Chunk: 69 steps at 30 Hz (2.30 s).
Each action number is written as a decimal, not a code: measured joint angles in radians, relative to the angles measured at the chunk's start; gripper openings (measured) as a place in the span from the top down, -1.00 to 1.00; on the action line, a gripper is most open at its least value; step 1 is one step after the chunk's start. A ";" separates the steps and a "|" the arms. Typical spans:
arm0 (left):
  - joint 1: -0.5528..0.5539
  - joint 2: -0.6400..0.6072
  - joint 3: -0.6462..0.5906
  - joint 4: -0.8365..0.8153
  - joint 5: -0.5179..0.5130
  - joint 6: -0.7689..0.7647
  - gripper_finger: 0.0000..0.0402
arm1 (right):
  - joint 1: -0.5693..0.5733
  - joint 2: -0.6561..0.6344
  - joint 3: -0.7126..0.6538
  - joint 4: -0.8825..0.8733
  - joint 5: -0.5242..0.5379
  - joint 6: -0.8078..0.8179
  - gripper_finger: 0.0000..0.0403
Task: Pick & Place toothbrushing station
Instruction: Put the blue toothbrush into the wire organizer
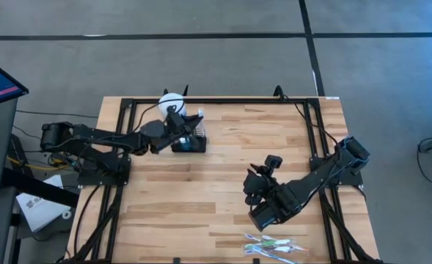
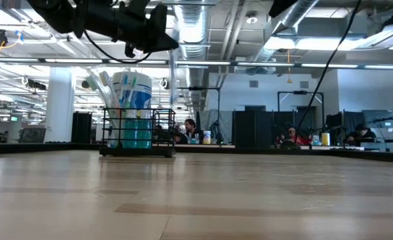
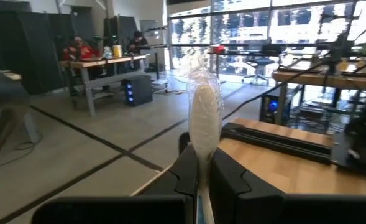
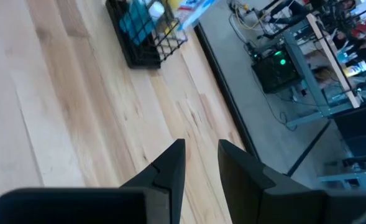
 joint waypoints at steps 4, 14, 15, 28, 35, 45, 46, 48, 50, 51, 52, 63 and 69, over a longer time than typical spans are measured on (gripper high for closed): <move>0.015 0.000 -0.016 0.005 -0.029 0.000 0.96 | -0.015 -0.004 0.002 0.009 0.000 0.000 0.58; 0.046 0.000 -0.026 0.008 -0.061 0.000 0.96 | -0.024 -0.004 0.002 0.016 0.001 0.000 0.58; 0.049 0.000 -0.026 0.008 -0.062 0.000 0.96 | -0.024 -0.004 0.002 0.017 0.001 0.000 0.58; 0.054 0.000 -0.027 -0.025 -0.046 -0.036 0.96 | -0.024 -0.004 0.002 0.025 0.001 0.000 0.58; 0.055 0.000 -0.100 0.042 -0.052 -0.061 0.96 | -0.024 -0.004 0.002 0.033 0.001 0.000 0.58; 0.055 0.000 -0.156 0.163 -0.037 -0.061 0.96 | -0.028 -0.004 0.002 0.034 0.002 0.000 0.58; 0.055 0.000 -0.156 0.164 -0.037 -0.061 0.96 | -0.030 -0.004 0.002 0.034 0.002 0.000 0.58; 0.055 0.000 -0.156 0.163 -0.037 -0.060 0.95 | -0.034 -0.004 0.002 0.036 0.001 -0.001 0.58; 0.055 0.001 -0.156 0.163 -0.038 -0.053 0.95 | -0.039 -0.004 0.002 0.037 0.001 -0.001 0.58; 0.055 0.008 -0.156 0.166 -0.038 -0.053 0.95 | -0.043 -0.004 0.002 0.037 0.001 -0.001 0.58; 0.055 0.017 -0.155 0.168 -0.038 -0.055 0.95 | -0.045 -0.004 0.002 0.037 0.002 -0.001 0.58; 0.055 0.077 -0.156 0.202 -0.038 -0.057 0.85 | -0.051 -0.004 0.002 0.038 0.001 -0.003 0.58; 0.055 0.077 -0.156 0.205 -0.037 -0.057 0.78 | -0.051 -0.004 0.002 0.038 0.000 -0.003 0.58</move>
